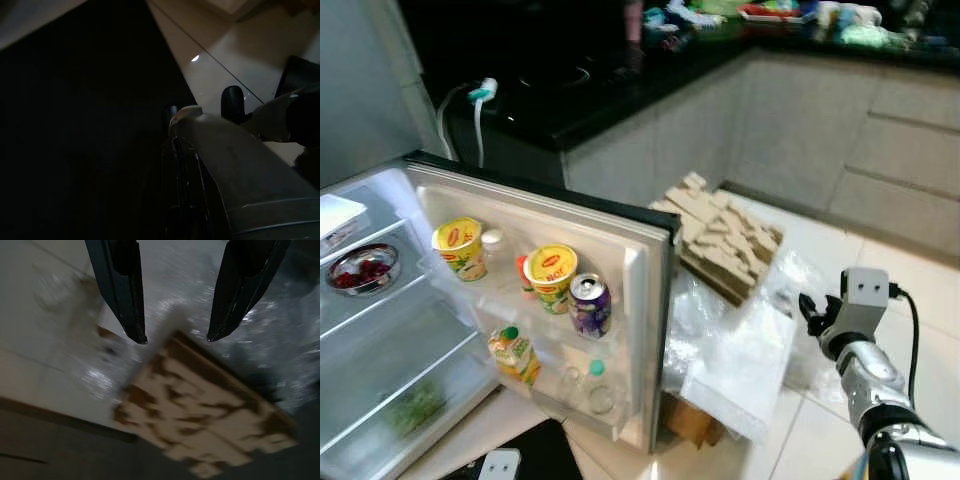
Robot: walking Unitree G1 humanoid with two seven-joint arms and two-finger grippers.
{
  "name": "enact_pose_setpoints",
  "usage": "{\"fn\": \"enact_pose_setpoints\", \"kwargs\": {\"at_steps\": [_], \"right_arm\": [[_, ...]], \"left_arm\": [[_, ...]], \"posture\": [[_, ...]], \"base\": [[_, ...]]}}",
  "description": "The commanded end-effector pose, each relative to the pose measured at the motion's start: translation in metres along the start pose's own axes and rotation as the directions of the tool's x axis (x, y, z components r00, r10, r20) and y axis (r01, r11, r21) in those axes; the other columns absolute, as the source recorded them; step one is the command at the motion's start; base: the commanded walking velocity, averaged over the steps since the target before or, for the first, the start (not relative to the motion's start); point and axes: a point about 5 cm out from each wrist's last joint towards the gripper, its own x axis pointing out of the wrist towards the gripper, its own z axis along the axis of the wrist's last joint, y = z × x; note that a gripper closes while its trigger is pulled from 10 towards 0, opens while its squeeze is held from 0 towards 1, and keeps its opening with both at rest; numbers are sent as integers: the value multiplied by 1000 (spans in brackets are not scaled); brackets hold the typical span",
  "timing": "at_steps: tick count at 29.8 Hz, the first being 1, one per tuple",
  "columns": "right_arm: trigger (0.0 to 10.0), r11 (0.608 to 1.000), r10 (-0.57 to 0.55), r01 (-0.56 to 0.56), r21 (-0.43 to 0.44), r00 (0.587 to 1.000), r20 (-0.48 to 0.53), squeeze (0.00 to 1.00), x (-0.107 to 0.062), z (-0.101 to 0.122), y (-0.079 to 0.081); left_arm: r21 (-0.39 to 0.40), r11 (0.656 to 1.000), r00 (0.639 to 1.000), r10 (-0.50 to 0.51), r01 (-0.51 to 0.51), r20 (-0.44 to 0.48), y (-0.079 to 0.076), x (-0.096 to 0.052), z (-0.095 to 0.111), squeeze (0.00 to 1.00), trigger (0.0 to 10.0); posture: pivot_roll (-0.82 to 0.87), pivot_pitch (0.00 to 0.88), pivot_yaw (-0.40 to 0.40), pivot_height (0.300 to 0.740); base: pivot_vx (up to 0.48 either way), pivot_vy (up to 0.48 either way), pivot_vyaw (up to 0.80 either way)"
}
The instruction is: Restocking fridge
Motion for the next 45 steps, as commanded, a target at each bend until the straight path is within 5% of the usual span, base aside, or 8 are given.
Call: {"fn": "enact_pose_setpoints", "kwargs": {"at_steps": [1, 28, 35, 41, 45], "right_arm": [[10000, 1000, 15, -15, -4, 1000, 16, 0, 3, 4, 6], [10000, 999, -39, 40, -31, 999, 27, 0, 7, 12, 3], [10000, 987, 142, -148, 58, 985, 98, 0, 17, 26, 38], [10000, 917, 374, -392, 68, 908, 191, 0, 23, 44, 81], [10000, 883, 442, -463, 68, 873, 209, 0, 22, 46, 86]], "left_arm": [[-4, 1000, 1000, -3, 3, -17, -1, 0, -4, 0, 10000], [-28, 999, 1000, -17, 16, -18, -5, 0, -6, 0, 10000], [-30, 999, 1000, -20, 20, -17, -5, 0, -7, 0, 10000], [-33, 999, 1000, -18, 18, -22, -4, -1, -10, 0, 10000], [-33, 999, 1000, -19, 18, -21, -4, -1, -10, 0, 10000]], "posture": [[-67, 0, 23, 740], [-66, 0, 15, 740], [-66, 2, 16, 740], [-59, 7, 15, 740], [-57, 7, 14, 740]], "base": [[0, 0, 788], [0, -126, 92], [0, 0, 0], [0, 0, 0], [0, 0, 0]]}}
